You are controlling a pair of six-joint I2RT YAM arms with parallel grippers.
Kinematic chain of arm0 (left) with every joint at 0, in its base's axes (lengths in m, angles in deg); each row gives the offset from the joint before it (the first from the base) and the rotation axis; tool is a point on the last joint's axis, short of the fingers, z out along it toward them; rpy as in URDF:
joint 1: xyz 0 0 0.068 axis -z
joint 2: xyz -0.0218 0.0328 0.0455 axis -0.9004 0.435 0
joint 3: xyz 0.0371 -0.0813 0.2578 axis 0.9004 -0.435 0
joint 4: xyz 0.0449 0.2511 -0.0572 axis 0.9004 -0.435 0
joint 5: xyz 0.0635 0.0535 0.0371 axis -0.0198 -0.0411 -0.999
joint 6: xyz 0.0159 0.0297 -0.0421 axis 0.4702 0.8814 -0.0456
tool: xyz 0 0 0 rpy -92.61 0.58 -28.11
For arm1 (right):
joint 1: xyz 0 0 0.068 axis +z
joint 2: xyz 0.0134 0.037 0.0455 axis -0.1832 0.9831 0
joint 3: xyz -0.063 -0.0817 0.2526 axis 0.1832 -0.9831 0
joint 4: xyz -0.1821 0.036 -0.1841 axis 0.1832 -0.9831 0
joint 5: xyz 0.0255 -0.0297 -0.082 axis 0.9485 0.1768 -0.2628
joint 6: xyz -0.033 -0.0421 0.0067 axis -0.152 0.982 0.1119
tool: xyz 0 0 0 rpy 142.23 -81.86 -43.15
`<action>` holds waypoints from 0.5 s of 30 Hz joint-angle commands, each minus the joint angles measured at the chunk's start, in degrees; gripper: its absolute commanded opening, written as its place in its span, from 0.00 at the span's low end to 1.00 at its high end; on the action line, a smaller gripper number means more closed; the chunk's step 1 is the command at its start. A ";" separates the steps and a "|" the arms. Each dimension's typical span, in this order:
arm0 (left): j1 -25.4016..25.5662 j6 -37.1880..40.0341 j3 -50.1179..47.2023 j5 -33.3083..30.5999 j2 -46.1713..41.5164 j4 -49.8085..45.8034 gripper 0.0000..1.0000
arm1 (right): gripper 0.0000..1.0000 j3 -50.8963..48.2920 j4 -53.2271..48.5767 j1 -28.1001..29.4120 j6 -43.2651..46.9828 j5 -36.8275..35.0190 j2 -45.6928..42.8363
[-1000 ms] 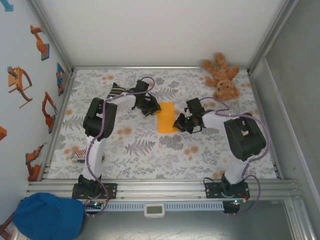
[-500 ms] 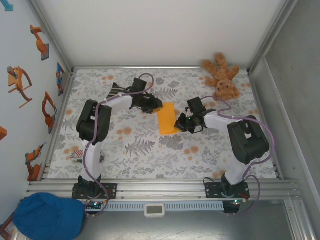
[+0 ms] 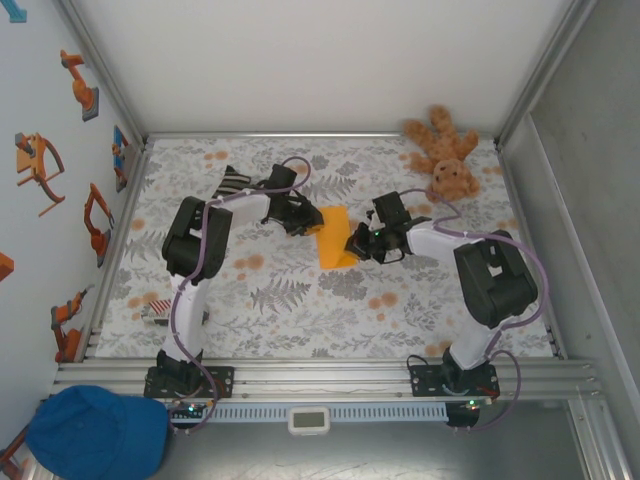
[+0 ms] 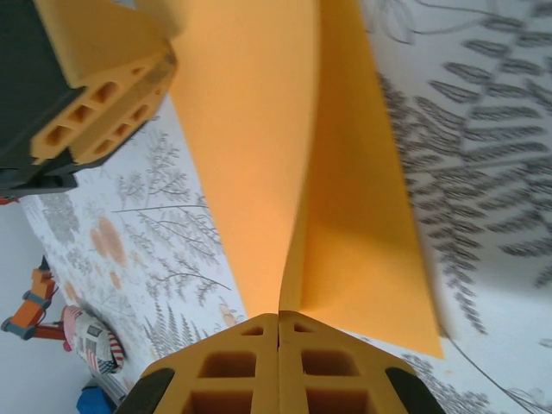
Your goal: Fold a paper plane with a square sheet of paper (pick it up from the middle)
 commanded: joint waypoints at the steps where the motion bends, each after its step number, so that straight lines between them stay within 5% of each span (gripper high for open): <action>1: 0.22 0.92 0.37 -2.62 2.48 -4.36 0.19 | 0.00 3.35 2.89 1.04 0.25 1.65 2.01; 15: 0.16 1.14 0.26 -4.31 3.28 -5.61 0.13 | 0.00 9.42 5.73 3.33 -0.92 -1.49 9.89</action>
